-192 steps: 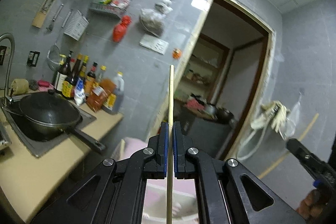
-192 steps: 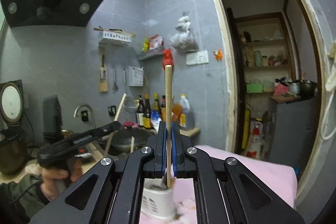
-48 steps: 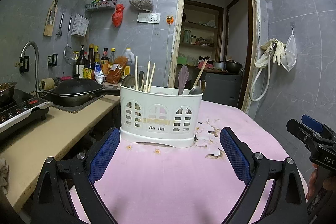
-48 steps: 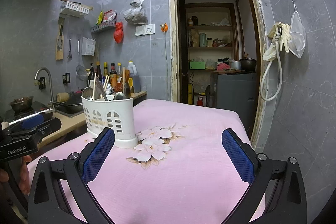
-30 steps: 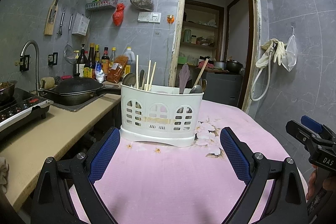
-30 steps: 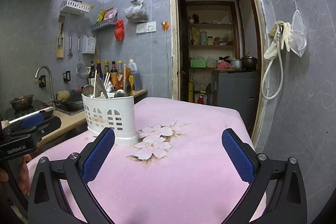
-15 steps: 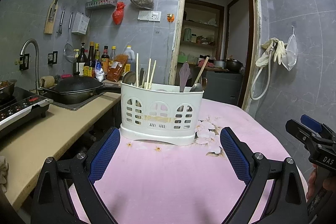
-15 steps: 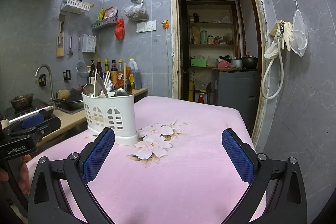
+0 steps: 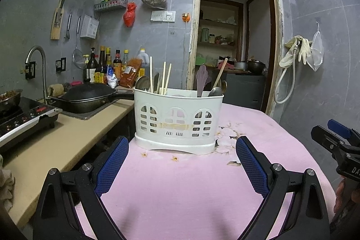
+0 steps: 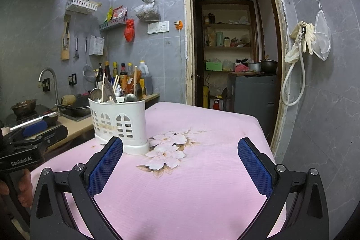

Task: Organize utensils

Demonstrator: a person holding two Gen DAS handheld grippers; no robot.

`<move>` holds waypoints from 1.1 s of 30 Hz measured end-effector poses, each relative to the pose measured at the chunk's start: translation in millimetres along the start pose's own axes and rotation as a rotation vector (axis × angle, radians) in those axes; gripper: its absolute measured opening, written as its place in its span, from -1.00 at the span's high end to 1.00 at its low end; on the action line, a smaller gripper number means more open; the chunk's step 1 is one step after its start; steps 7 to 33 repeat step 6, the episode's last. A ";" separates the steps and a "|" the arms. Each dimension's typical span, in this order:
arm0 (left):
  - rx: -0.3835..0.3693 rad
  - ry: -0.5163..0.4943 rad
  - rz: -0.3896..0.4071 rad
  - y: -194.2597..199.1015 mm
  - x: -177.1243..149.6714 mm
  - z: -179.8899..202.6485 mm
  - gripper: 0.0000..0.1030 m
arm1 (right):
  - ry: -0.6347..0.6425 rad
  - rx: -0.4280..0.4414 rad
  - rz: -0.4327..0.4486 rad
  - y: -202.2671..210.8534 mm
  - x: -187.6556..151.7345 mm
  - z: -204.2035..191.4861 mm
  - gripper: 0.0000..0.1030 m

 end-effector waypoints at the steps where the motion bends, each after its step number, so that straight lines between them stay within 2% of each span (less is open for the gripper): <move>1: 0.002 -0.003 0.002 -0.4 0.7 -0.2 -0.82 | 0.001 -0.001 0.000 -0.3 0.2 -0.3 -1.00; 33: 0.009 -0.007 0.000 -1.6 0.4 -1.1 -0.82 | 0.000 0.002 -0.003 -0.9 -0.7 -1.4 -1.00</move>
Point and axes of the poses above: each gripper's, at about its wrist camera, not at the fingertips, and y roughly against the way its jaws point, z to its right, x to its top, the point moved 6 cm from there along -y, roughly the way its jaws point, and after that the axes turned 7 degrees about x, right-handed, at the moved point
